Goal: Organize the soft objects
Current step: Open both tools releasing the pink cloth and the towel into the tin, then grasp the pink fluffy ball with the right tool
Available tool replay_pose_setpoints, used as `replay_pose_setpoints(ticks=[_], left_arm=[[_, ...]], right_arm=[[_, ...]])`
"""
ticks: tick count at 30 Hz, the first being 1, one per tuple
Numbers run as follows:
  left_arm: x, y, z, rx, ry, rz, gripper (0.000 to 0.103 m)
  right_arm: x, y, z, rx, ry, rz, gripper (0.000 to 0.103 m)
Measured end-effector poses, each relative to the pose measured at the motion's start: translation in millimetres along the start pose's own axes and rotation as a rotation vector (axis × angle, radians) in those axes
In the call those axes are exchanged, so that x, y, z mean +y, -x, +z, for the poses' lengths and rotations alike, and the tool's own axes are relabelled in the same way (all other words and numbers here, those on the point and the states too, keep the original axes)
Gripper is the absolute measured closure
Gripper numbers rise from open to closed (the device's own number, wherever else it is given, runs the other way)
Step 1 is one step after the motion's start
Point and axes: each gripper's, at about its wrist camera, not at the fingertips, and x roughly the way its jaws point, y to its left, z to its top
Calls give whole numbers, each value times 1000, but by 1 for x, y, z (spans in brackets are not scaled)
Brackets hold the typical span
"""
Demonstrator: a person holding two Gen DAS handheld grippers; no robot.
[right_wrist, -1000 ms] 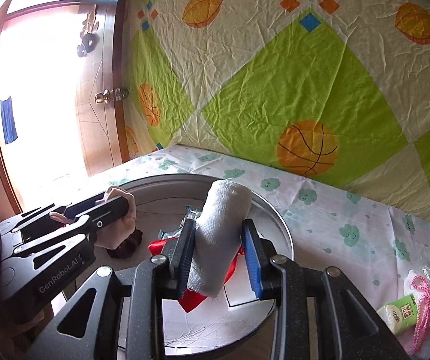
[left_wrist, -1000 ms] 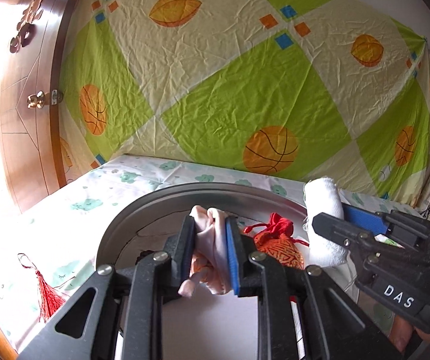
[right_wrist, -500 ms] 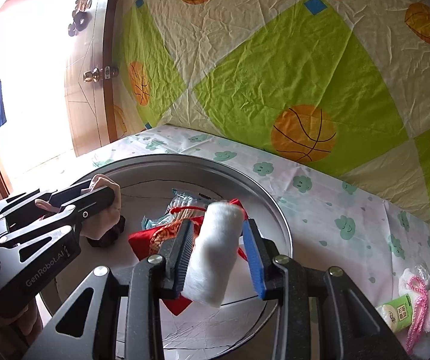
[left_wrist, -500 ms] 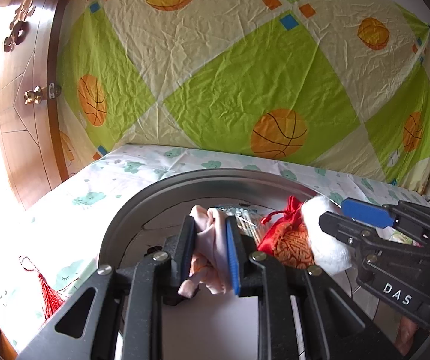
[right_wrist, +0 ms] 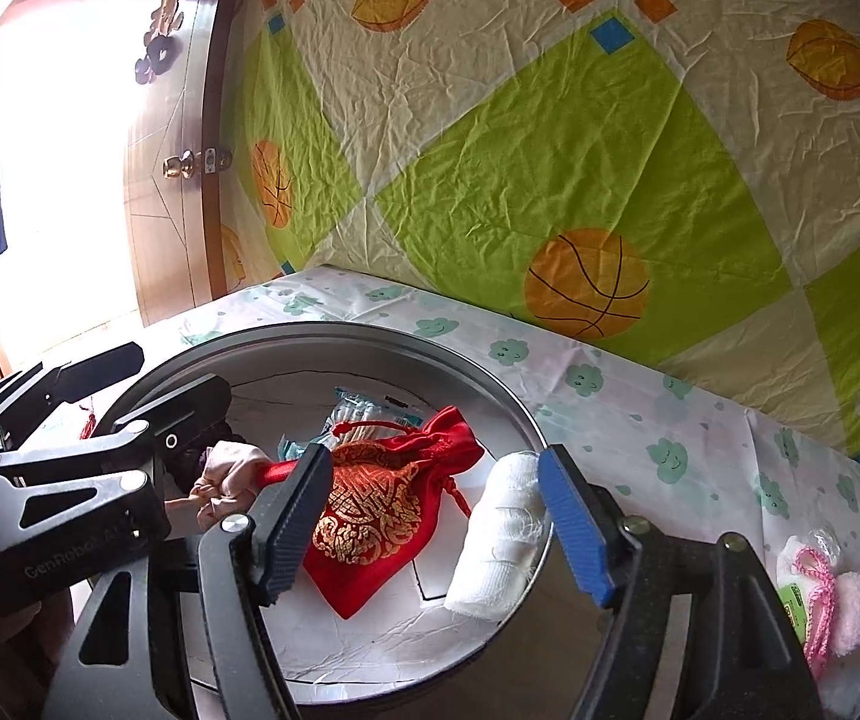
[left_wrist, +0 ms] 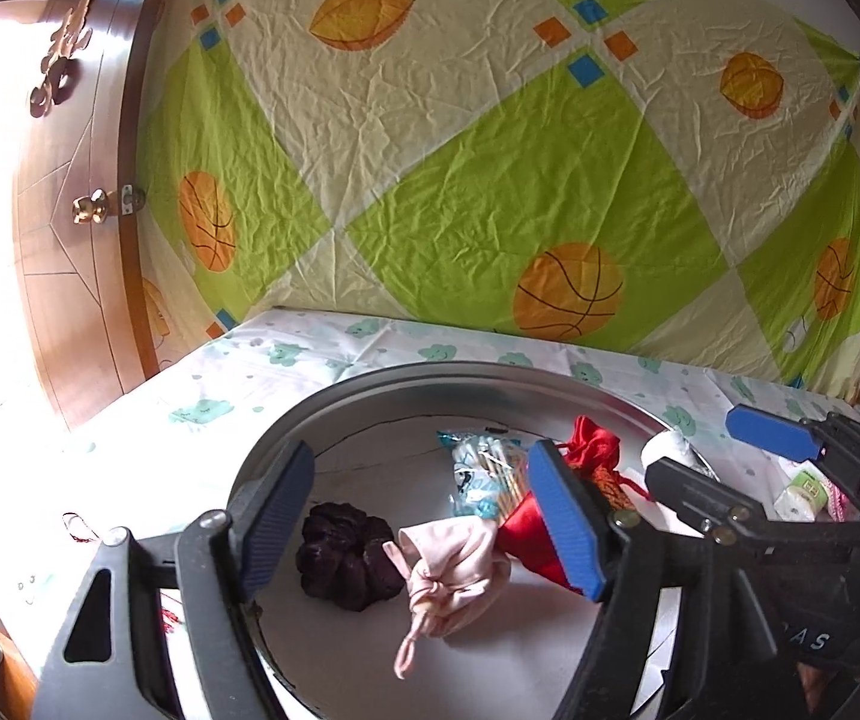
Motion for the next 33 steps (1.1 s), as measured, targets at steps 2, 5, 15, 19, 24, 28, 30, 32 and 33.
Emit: replay_pose_setpoints(ticks=[2,5,15,19,24,28,30,32,33], left_arm=[[-4,2,1,-2,-4,-6,24],[-11,6,2,-11,-11,-6,20],[-53,13,6,-26,-55,-43,12],[-78,15,7,-28,-94,-77,4],[-116,18,5,-34,-154,-125,4],[-149,18,1,-29,-208,-172,3],[-165,17,-1,-24,-230,-196,3],[-181,15,-3,-15,-249,-226,3],[-189,14,-4,-10,-260,-238,3]], right_arm=[[-4,5,-2,-7,-7,-4,30],[-12,13,-5,-15,-22,-9,30],[-62,35,-20,-40,-107,-71,28],[-87,43,-28,-42,-142,-103,28],[-121,55,-43,-41,-175,-153,28],[-160,65,-59,-26,-231,-218,28],[-183,68,-65,-11,-265,-264,28],[-205,70,-72,17,-301,-316,28],[-216,70,-75,30,-321,-332,28]])
